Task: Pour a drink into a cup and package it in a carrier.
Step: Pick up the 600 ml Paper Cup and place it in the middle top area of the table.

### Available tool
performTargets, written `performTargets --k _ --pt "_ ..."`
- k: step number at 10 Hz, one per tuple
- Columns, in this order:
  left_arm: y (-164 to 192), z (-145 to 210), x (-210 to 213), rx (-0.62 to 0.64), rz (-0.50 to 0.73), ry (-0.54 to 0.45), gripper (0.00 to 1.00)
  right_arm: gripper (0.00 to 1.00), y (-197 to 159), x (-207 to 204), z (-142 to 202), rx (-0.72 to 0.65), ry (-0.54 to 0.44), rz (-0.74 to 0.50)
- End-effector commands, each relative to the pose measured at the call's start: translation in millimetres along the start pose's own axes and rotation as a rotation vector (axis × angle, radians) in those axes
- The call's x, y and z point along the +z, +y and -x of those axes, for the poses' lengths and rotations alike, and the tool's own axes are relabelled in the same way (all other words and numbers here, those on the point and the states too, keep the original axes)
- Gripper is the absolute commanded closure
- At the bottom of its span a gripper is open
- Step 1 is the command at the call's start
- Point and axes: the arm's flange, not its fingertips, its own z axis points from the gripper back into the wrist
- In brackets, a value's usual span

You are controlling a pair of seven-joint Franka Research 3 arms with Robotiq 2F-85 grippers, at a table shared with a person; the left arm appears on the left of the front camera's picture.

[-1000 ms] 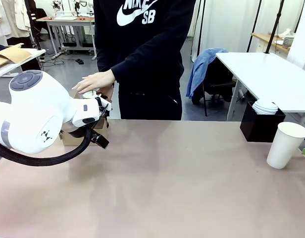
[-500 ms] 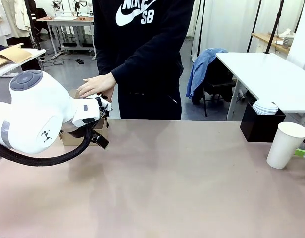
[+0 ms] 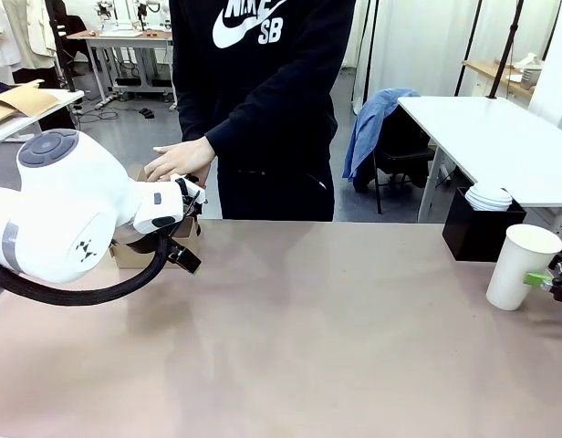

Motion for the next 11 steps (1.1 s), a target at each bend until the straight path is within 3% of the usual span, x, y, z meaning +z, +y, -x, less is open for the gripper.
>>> performTargets --k 1,5,7,11 --pt "0.2 0.2 0.1 0.001 0.001 0.000 0.00 0.00 -1.9 -19.3 -1.2 -0.020 -0.001 0.023" --pt "0.2 0.2 0.1 0.001 0.001 0.000 0.00 0.00 -6.7 -27.8 1.0 -0.040 0.006 0.019" --pt "0.2 0.2 0.1 0.001 0.001 0.000 0.00 0.20 -6.3 -22.4 -1.5 -0.065 -0.010 -0.006" --pt "0.2 0.2 0.1 0.001 0.001 0.000 0.00 0.20 -3.2 -21.5 4.3 -0.019 0.003 -0.007"
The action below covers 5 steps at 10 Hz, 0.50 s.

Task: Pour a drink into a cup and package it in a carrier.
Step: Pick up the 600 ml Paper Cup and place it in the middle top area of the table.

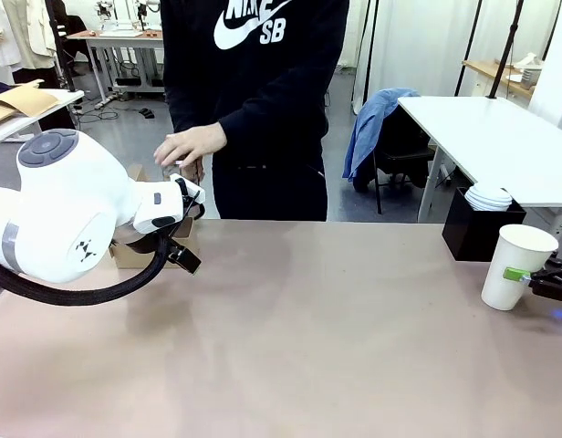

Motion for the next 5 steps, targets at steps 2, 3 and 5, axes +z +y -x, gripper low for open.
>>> performTargets --k 2,3,5 --pt "0.2 0.2 0.2 0.001 0.001 -0.001 0.00 0.20 23.8 -15.6 -24.7 0.030 -0.003 0.065" --pt "0.2 0.2 0.2 0.001 0.001 -0.001 0.00 0.20 40.1 -25.5 -44.5 0.020 -0.017 0.152" --pt "0.2 0.2 0.2 0.001 0.001 -0.001 0.00 0.20 64.7 -66.7 -82.0 -0.004 -0.009 0.254"
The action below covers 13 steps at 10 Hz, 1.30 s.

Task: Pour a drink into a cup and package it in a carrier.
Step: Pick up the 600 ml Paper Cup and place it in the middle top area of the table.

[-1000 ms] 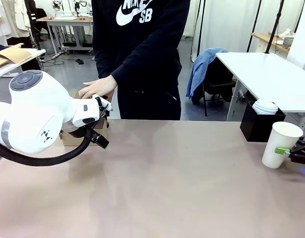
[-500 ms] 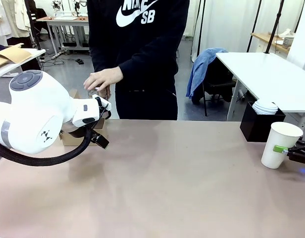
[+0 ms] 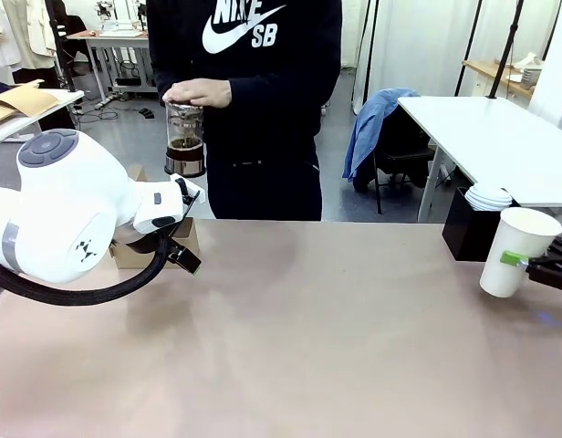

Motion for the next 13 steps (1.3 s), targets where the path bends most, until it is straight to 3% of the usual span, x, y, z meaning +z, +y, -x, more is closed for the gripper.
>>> performTargets --k 1,4,7,9,13 --pt "0.2 0.2 0.2 0.001 0.001 -0.001 0.00 0.20 33.9 -60.9 -45.8 -0.003 0.027 0.127" --pt "0.2 0.2 0.2 0.001 0.001 -0.001 0.00 0.20 33.9 -156.1 -69.7 0.017 -0.011 0.096" --pt "0.2 0.2 0.2 0.001 0.001 -0.001 0.00 0.20 22.0 -239.3 -54.6 0.013 0.000 0.114" --pt "0.2 0.2 0.2 0.001 0.001 -0.001 0.00 0.20 12.4 -277.5 -36.2 0.025 -0.009 0.156" --pt "0.2 0.2 0.2 0.001 0.001 -0.001 0.00 0.20 -4.4 -306.2 0.2 0.045 -0.012 0.161"
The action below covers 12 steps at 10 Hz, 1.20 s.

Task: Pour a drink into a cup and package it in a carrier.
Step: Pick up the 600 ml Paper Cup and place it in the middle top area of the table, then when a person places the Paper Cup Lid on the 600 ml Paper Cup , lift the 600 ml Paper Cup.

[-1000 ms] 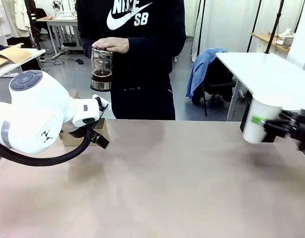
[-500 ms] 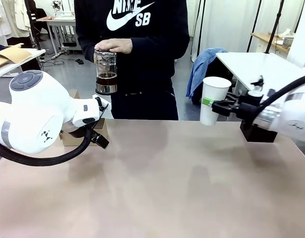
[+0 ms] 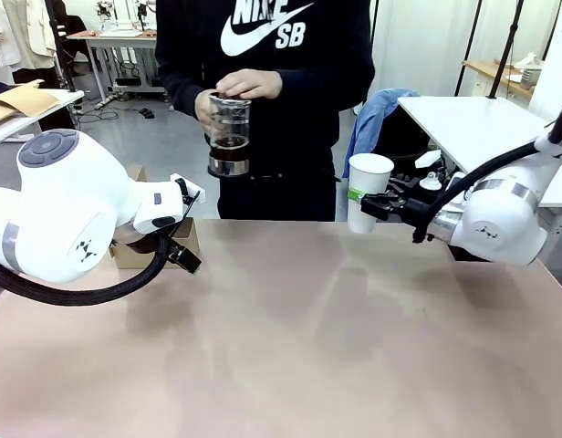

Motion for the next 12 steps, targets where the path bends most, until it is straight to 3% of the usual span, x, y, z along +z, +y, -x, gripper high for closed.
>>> performTargets --k 1,3,4,12 --pt "0.2 0.2 0.2 0.001 0.002 -0.001 0.00 0.20 -2.0 -9.2 5.8 0.013 0.006 0.006" --pt "0.2 0.2 0.2 0.001 0.002 -0.001 0.00 0.20 -3.8 -9.4 8.3 -0.024 -0.024 -0.038" --pt "0.2 0.2 0.2 0.001 0.002 -0.001 0.00 0.20 -0.7 -5.3 11.0 -0.010 0.010 -0.008" --pt "0.2 0.2 0.2 0.001 0.002 -0.001 0.00 0.20 -0.7 -5.3 11.0 -0.010 0.010 -0.008"
